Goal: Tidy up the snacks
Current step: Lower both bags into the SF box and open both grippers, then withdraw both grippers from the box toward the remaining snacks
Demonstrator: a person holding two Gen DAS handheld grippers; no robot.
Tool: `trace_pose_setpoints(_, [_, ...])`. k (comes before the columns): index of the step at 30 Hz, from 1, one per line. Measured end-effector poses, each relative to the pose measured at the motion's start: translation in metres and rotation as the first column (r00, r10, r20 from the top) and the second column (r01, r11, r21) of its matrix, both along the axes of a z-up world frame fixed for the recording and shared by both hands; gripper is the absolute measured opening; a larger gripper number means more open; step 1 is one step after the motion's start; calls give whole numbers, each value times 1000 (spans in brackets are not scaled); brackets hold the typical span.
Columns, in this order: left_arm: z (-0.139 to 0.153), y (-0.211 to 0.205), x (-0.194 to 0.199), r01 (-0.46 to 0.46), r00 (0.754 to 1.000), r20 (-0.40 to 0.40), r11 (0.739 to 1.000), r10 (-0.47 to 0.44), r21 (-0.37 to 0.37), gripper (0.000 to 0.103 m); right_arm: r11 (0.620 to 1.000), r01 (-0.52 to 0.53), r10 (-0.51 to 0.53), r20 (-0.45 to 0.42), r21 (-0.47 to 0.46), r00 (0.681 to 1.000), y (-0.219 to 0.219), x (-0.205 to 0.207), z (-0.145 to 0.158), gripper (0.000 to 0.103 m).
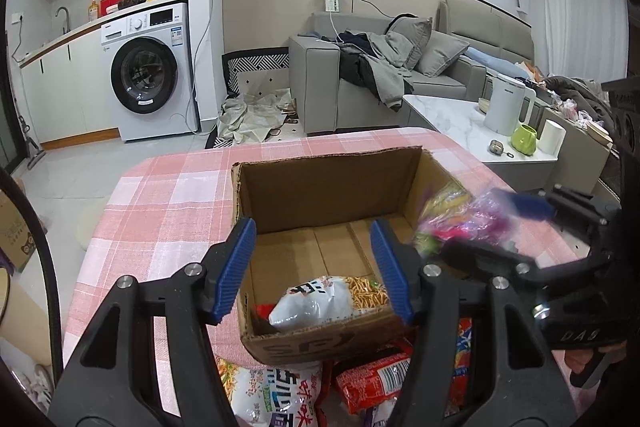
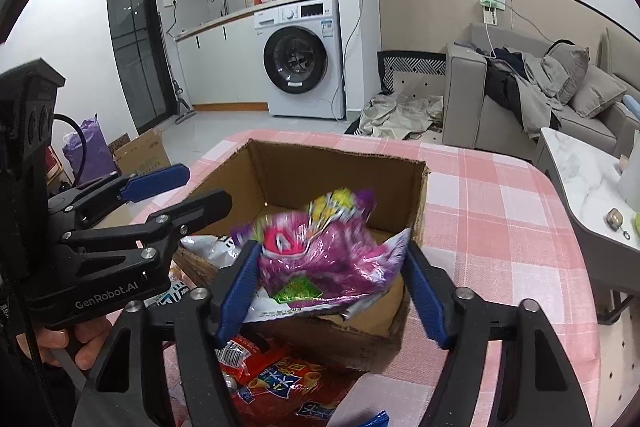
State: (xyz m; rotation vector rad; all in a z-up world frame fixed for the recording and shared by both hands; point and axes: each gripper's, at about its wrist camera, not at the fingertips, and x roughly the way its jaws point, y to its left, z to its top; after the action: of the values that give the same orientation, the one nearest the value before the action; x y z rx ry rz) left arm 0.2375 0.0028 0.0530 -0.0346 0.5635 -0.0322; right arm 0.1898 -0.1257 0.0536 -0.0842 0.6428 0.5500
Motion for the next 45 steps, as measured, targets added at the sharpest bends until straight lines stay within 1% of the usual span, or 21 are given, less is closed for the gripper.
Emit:
trace_pose_setpoints(1, [0,1,-3,-2,1000,2,1000,2,0,70,1000,6,-6,11,7,1000,-3,-2,2,84])
trace_pose_setpoints(2, [2,2,-8,-7,1000,10,1000,7,-2,81,1000,9,-9,18,15,1000,-6,-5,4,87])
trace_pose_setpoints(3, [3,4,-12,-15,1000,18,1000,15,-5,85,1000,15,-15,21,25,1000,-10,-6,6,93])
trace_pose_setpoints(4, [4,6,-17,-22,999,25,1000,23,-8,86,999,20,-21,20,34,1000,-13,-8,7,100])
trace_pose_setpoints(5, [3,7,-22,-26,999,24,1000,26,-9,86,999,28,-29,16,46,999,-18,-10,8,102])
trace_pose_setpoints(6, [3,8,-26,-26,999,19,1000,27,-13,87,998,35,-35,12,59,999,-22,-12,8,102])
trace_pose_setpoints(9, [1,8,-40,-25,1000,12,1000,25,-14,101,996,38,-37,-16,85,999,-33,-15,7,103])
trace_pose_setpoints(10, [0,7,-47,-27,999,23,1000,27,-6,103,995,39,-36,-30,90,999,-35,-17,6,103])
trace_pose_setpoints(14, [-5,6,-68,-29,999,30,1000,29,10,103,996,34,-30,-49,82,998,-41,-27,2,103])
trace_pose_setpoints(20, [-16,8,-93,-27,999,18,1000,27,-12,103,998,23,-19,-55,64,998,-50,-43,-6,103])
trace_pose_setpoints(25, [-18,4,-107,-25,1000,13,1000,24,15,103,998,28,-23,-72,63,997,-57,-51,-13,103])
trace_pose_setpoints(30, [-21,4,-121,-34,999,3,999,34,8,103,997,29,-24,-78,68,997,-67,-61,-17,103])
trace_pose_setpoints(33, [-23,7,-127,-32,999,-9,999,32,2,103,998,31,-27,-80,53,996,-72,-67,-18,103])
trace_pose_setpoints(37, [-30,8,-132,-38,999,-24,999,39,17,103,999,36,-33,-78,34,996,-77,-75,-20,103])
trace_pose_setpoints(42, [-36,9,-130,-37,998,-49,999,37,0,103,999,50,-49,-89,10,995,-81,-76,-23,103])
trace_pose_setpoints(45, [-39,7,-129,-26,998,-57,999,27,28,103,999,45,-46,-91,-17,995,-81,-77,-24,103])
